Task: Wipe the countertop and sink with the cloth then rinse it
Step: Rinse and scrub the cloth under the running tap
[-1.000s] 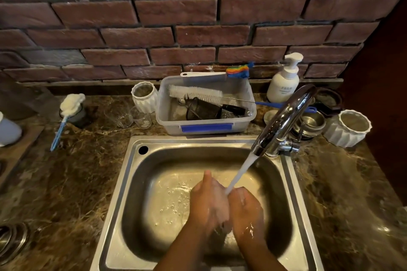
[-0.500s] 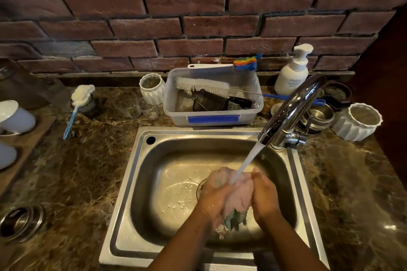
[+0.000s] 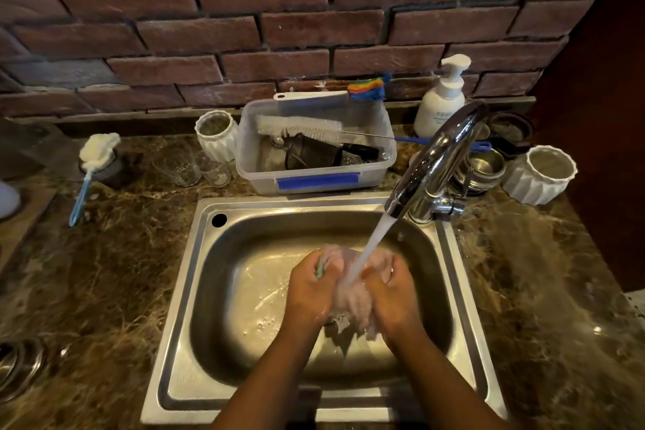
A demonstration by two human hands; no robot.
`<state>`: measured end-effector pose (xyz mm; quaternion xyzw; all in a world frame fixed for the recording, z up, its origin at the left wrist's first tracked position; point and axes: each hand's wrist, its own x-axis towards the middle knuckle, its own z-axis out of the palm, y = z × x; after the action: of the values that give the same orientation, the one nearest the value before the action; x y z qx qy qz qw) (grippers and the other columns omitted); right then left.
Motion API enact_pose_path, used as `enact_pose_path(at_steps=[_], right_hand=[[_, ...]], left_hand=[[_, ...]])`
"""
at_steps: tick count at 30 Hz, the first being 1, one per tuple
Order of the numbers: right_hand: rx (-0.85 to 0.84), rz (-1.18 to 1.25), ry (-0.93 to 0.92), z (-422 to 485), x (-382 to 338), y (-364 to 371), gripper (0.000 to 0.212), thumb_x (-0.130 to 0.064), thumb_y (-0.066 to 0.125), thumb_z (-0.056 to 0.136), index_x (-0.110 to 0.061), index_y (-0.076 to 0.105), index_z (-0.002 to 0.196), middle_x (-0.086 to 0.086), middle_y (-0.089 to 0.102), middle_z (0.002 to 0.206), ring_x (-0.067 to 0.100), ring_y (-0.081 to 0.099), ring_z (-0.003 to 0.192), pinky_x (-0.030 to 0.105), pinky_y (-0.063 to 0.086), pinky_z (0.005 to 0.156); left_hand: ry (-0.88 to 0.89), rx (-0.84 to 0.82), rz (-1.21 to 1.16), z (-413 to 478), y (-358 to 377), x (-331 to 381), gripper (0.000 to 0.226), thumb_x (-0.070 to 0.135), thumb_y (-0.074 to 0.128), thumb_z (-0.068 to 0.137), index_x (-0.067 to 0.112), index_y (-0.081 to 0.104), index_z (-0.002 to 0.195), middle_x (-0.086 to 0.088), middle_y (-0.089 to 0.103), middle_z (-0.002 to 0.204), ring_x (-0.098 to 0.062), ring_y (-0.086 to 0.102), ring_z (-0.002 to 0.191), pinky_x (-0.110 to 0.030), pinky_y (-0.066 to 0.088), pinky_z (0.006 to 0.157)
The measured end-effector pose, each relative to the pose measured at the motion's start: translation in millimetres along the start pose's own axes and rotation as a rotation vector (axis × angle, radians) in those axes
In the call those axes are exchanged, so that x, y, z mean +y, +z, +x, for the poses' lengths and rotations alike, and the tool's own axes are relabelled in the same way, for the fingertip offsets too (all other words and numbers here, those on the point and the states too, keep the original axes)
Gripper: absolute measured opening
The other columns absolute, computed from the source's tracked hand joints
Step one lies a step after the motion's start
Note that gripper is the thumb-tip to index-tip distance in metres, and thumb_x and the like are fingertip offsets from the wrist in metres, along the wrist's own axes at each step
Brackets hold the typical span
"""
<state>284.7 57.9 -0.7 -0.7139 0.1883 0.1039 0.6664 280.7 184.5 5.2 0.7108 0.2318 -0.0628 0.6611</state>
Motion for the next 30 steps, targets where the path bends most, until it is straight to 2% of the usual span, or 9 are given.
enact_pose_path(at_steps=[3,8,11,15,18,22,26,28,30], right_hand=[[-0.020,0.019,-0.067,1,-5,-5,0.005,-0.019,0.060,0.099,-0.022,0.057,0.102,-0.003,0.067,0.096,-0.007,0.068,0.078,0.010,0.051,0.059],[0.058,-0.109,-0.090,6,2,-15,0.011,-0.030,0.059,0.099,-0.020,0.060,0.103,0.001,0.072,0.087,0.011,0.073,0.077,0.024,0.058,0.060],[0.059,-0.242,-0.175,11,5,-31,0.010,-0.029,0.059,0.100,-0.020,0.062,0.101,-0.001,0.071,0.081,0.007,0.070,0.073,0.027,0.059,0.061],[0.053,-0.411,-0.289,23,0,-48,0.004,-0.029,0.062,0.098,-0.025,0.062,0.100,-0.006,0.067,0.081,0.005,0.066,0.071,0.023,0.055,0.058],[0.120,-0.355,-0.297,41,-10,-66,0.005,-0.025,0.063,0.098,-0.022,0.064,0.094,-0.004,0.065,0.077,0.004,0.061,0.065,0.017,0.048,0.057],[0.278,-0.313,-0.347,73,-29,-98,0.008,-0.024,0.062,0.098,-0.018,0.063,0.103,-0.009,0.066,0.091,-0.002,0.063,0.080,0.013,0.048,0.068],[0.450,-0.281,-0.360,118,-32,-123,0.029,-0.036,0.062,0.096,-0.016,0.060,0.117,0.003,0.066,0.111,0.015,0.064,0.099,0.026,0.054,0.083],[0.473,-0.222,-0.315,132,-37,-127,0.036,-0.039,0.060,0.097,-0.016,0.057,0.124,0.002,0.063,0.115,0.014,0.062,0.105,0.022,0.051,0.086],[0.455,-0.158,-0.270,141,-45,-123,0.033,-0.037,0.054,0.101,-0.014,0.057,0.125,-0.007,0.062,0.106,0.004,0.059,0.097,0.013,0.048,0.081]], left_hand=[[-0.040,0.021,-0.118,-1,4,-2,0.012,0.028,0.059,0.101,0.027,0.070,0.102,-0.002,0.075,0.100,-0.018,0.075,0.087,-0.044,0.064,0.078],[-0.211,-0.012,-0.320,0,18,-6,0.017,0.029,0.054,0.104,0.028,0.060,0.119,-0.011,0.070,0.112,-0.028,0.077,0.088,-0.052,0.063,0.076],[-0.265,-0.122,-0.358,4,22,-11,0.025,0.031,0.054,0.104,0.028,0.057,0.129,-0.016,0.066,0.125,-0.034,0.075,0.099,-0.058,0.060,0.084],[-0.311,-0.184,-0.408,7,24,-15,0.028,0.035,0.055,0.102,0.028,0.060,0.128,-0.015,0.067,0.125,-0.036,0.072,0.105,-0.060,0.059,0.088],[-0.364,-0.226,-0.457,9,21,-19,0.052,0.044,0.068,0.085,0.015,0.062,0.128,-0.022,0.067,0.126,-0.041,0.070,0.108,-0.066,0.053,0.093],[-0.402,-0.350,-0.599,14,10,-19,0.096,0.050,0.092,0.061,0.006,0.053,0.137,-0.027,0.062,0.126,-0.048,0.065,0.110,-0.060,0.056,0.089],[-0.227,-0.478,-0.728,12,3,-18,0.077,0.039,0.084,0.077,-0.001,0.051,0.134,-0.030,0.062,0.123,-0.047,0.067,0.107,-0.049,0.058,0.080],[-0.244,-0.510,-0.763,18,7,-25,0.061,0.032,0.069,0.091,-0.006,0.048,0.134,-0.033,0.059,0.124,-0.050,0.064,0.107,-0.051,0.056,0.082],[-0.308,-0.494,-0.751,27,12,-33,0.057,0.025,0.049,0.102,-0.020,0.032,0.132,-0.037,0.049,0.118,-0.052,0.057,0.101,-0.055,0.049,0.083]])
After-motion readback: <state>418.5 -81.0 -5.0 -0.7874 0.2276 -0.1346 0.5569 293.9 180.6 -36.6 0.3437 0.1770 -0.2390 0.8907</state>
